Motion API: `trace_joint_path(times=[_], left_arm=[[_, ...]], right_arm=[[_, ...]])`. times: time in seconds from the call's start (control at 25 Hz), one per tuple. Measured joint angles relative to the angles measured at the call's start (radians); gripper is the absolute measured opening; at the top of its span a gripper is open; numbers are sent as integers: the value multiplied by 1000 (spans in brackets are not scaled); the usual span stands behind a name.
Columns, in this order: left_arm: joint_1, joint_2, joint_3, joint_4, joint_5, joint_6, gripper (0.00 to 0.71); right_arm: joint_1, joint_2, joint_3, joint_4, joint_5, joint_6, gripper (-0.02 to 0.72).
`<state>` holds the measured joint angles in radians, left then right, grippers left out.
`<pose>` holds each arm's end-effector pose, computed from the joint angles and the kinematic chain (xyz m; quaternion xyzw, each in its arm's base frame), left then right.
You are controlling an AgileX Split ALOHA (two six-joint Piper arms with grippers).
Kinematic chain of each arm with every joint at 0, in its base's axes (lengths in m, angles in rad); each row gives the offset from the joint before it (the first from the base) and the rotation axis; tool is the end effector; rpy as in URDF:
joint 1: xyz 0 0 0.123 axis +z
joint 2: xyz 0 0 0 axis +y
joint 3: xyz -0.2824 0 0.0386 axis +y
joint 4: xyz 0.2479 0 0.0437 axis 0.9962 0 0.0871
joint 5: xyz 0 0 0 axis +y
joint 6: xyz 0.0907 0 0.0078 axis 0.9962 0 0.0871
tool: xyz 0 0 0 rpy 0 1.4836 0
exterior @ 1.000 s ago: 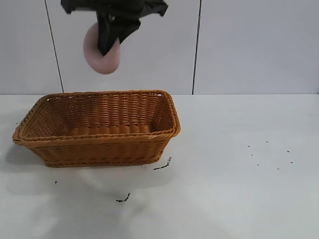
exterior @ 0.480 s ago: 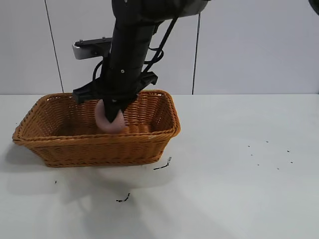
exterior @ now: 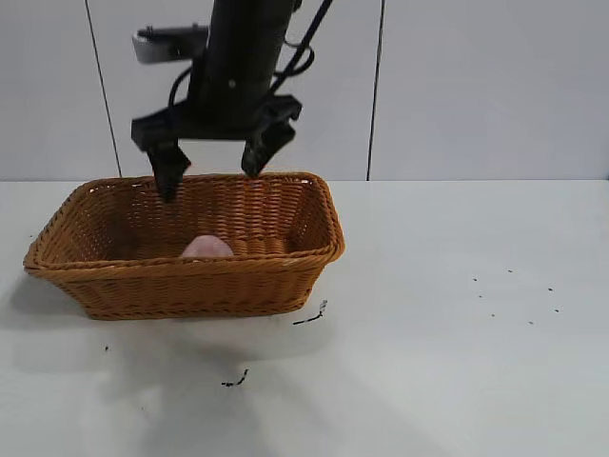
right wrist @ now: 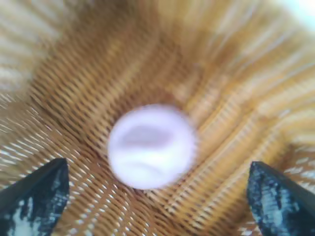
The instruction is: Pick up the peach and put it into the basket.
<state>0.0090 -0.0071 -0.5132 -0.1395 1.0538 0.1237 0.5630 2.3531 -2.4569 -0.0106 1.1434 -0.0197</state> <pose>-0.0076 -0.0111 0.2820 0.0515 0.8424 -0.0342 0.5352 0.4412 0.2774 0.2910 -0.2742 0.9122 0.0766 0.2945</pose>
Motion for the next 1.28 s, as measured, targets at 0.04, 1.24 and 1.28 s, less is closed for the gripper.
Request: trace_joint_path(times=[0.04, 1.24, 1.28], left_arm=[[0, 0, 0, 0, 0, 0, 694], [0, 0, 0, 0, 0, 0, 694], [0, 0, 0, 0, 0, 0, 694]], right_arm=[[-28, 0, -3, -1, 14, 0, 688], [-516, -469, 500, 22, 66, 4, 696], [-516, -536, 561, 22, 65, 4, 696]])
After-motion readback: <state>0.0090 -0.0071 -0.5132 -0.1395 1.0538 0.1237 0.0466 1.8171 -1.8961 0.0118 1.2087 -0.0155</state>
